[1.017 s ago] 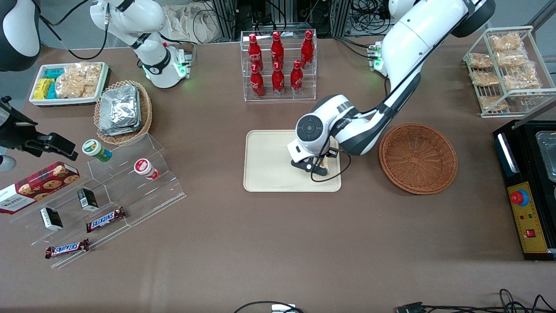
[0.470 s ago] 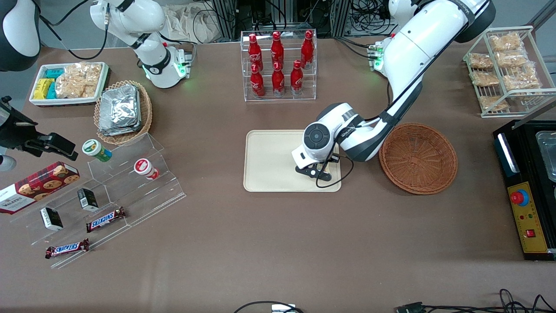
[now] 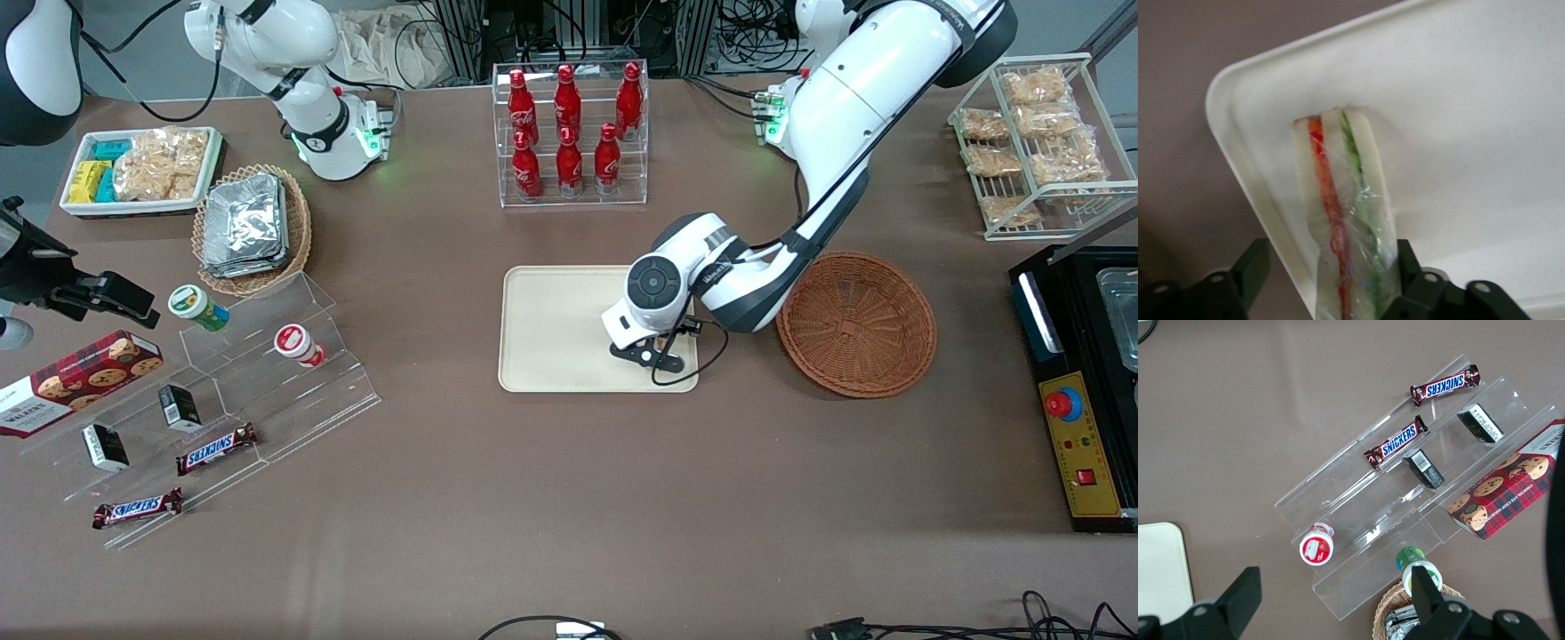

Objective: Place sandwich from basket to tray
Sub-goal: 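Lower the sandwich onto the tray and open the left gripper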

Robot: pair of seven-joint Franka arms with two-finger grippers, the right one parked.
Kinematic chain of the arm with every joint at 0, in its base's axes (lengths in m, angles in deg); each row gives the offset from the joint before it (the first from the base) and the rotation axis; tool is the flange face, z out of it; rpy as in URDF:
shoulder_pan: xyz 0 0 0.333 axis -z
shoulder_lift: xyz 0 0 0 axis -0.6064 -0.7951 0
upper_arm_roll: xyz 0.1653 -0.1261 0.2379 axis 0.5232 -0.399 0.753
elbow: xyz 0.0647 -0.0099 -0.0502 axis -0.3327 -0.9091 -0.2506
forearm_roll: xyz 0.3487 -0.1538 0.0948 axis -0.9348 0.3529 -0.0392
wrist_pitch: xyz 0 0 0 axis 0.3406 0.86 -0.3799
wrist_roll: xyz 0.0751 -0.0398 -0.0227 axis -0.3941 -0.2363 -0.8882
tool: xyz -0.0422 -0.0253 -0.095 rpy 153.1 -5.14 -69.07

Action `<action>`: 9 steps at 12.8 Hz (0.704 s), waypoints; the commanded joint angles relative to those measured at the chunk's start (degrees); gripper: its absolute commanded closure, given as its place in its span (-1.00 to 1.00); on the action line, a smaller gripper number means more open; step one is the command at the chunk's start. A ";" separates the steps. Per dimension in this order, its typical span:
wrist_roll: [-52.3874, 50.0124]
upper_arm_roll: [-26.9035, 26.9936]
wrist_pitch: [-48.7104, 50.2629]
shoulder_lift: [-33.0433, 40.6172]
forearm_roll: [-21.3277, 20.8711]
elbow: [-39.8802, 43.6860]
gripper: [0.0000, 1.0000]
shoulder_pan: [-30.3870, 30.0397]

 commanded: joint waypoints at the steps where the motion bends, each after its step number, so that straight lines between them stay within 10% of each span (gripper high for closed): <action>1: -0.45 -0.58 4.43 4.13 1.28 0.60 -1.00 -1.59; 9: 15.94 -0.84 20.25 25.12 14.91 5.88 -1.00 -14.67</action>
